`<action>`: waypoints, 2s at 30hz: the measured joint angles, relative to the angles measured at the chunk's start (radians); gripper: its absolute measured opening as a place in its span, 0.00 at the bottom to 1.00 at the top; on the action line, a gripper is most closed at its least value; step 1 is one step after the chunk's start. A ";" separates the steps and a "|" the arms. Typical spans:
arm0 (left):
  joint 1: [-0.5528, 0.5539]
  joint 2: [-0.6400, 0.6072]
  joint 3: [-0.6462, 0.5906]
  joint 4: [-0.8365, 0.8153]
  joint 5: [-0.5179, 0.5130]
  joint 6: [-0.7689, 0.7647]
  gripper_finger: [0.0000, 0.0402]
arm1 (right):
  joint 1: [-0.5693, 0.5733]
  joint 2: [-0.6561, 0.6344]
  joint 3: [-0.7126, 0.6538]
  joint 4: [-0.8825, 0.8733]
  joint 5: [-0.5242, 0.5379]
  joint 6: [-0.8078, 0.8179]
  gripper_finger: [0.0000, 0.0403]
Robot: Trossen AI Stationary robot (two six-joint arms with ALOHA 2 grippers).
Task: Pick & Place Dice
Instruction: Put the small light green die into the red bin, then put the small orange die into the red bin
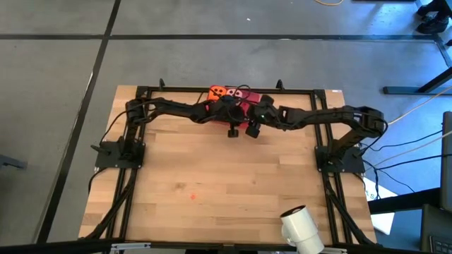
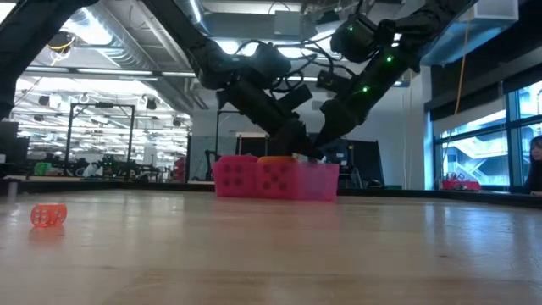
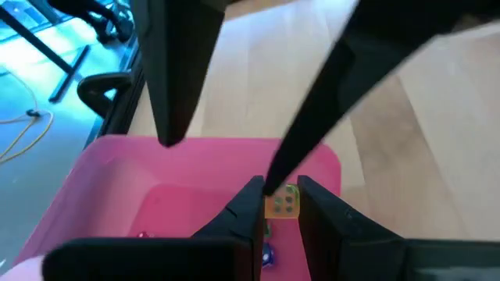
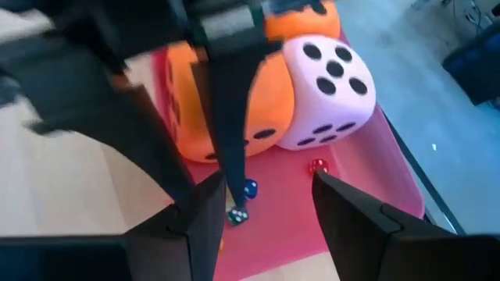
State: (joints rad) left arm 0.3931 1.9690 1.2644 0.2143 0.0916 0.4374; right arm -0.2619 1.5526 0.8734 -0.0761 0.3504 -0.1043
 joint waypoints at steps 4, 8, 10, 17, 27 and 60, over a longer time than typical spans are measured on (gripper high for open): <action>0.000 0.000 0.000 -0.005 -0.014 -0.002 0.17 | -0.019 0.025 0.000 0.001 -0.017 0.000 0.48; 0.003 0.000 0.000 -0.009 -0.014 -0.003 0.21 | -0.035 0.063 0.000 0.023 -0.037 0.000 0.48; 0.002 0.000 0.000 -0.008 -0.013 -0.003 0.23 | -0.042 0.080 0.000 0.031 -0.037 -0.001 0.48; 0.001 -0.005 0.000 -0.048 -0.082 -0.003 0.29 | -0.048 0.091 0.000 0.031 -0.037 -0.007 0.47; -0.036 -0.215 -0.002 -0.507 -0.095 -0.043 0.25 | -0.043 0.082 0.000 0.028 -0.037 0.011 0.47; -0.654 -0.597 -0.715 -0.009 0.178 -0.522 0.18 | -0.024 0.078 0.000 0.032 -0.134 0.041 0.48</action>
State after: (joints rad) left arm -0.2608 1.3723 0.5493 0.2050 0.2700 -0.0851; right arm -0.2859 1.6302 0.8734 -0.0444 0.2163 -0.0634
